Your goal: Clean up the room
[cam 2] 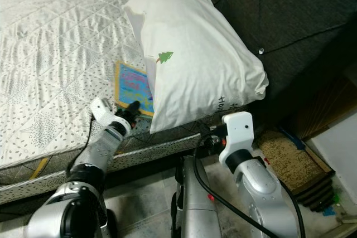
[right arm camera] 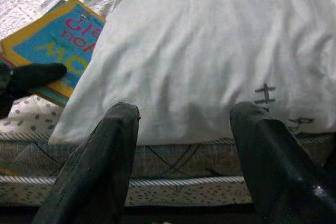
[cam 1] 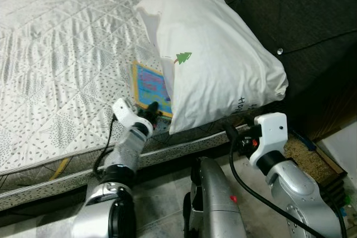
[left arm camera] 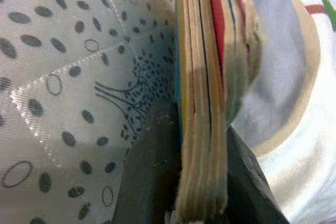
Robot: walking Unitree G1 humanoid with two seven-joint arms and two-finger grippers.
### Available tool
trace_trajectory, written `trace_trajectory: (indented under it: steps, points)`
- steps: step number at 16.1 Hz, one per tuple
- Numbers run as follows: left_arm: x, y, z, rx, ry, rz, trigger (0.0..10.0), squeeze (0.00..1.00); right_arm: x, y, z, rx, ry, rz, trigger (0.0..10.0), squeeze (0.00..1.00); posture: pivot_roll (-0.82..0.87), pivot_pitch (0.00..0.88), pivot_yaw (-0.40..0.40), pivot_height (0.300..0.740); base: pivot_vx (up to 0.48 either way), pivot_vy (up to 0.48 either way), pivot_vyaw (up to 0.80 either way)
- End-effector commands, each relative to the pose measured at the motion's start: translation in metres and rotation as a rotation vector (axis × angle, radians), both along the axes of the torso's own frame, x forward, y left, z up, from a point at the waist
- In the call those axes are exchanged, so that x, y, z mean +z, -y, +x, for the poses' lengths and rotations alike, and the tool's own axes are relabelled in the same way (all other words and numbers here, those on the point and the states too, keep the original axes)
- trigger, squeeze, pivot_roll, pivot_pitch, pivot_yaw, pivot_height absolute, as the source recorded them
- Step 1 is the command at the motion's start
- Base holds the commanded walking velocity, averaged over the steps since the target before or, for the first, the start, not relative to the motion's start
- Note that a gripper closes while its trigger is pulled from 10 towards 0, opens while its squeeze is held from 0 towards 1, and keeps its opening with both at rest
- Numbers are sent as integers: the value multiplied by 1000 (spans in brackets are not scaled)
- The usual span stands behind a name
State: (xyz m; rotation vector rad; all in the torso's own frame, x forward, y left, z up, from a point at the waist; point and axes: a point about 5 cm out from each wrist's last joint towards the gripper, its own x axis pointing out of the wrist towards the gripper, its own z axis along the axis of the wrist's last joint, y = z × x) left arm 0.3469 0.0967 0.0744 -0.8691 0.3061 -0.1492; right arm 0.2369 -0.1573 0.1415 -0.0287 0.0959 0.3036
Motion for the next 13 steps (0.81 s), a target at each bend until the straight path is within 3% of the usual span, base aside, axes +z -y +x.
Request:
trace_trajectory:
  steps: [1,6,7,8,13]
  points:
    - [-11,10,-7,-51,-38,20,10000,0,-1,2,0,-16,-4,-6,10000,0,-234,210,-89,538,0,0,0]
    - [-23,13,-12,-12,-106,78,10000,0,-3,0,7,-17,8,-4,10000,0,-215,190,-78,538,0,0,0]
    - [-23,12,-12,-1,-109,83,10000,435,-3,0,9,-18,10,-4,10000,0,-212,185,-76,538,0,0,0]
    - [-24,10,-11,27,-119,101,10000,1000,-2,0,11,-19,14,-3,10000,0,-210,183,-76,538,0,0,0]
    - [-30,4,-11,45,-175,182,10000,1000,-5,-4,19,-20,28,4,10000,0,-191,158,-69,538,0,0,0]
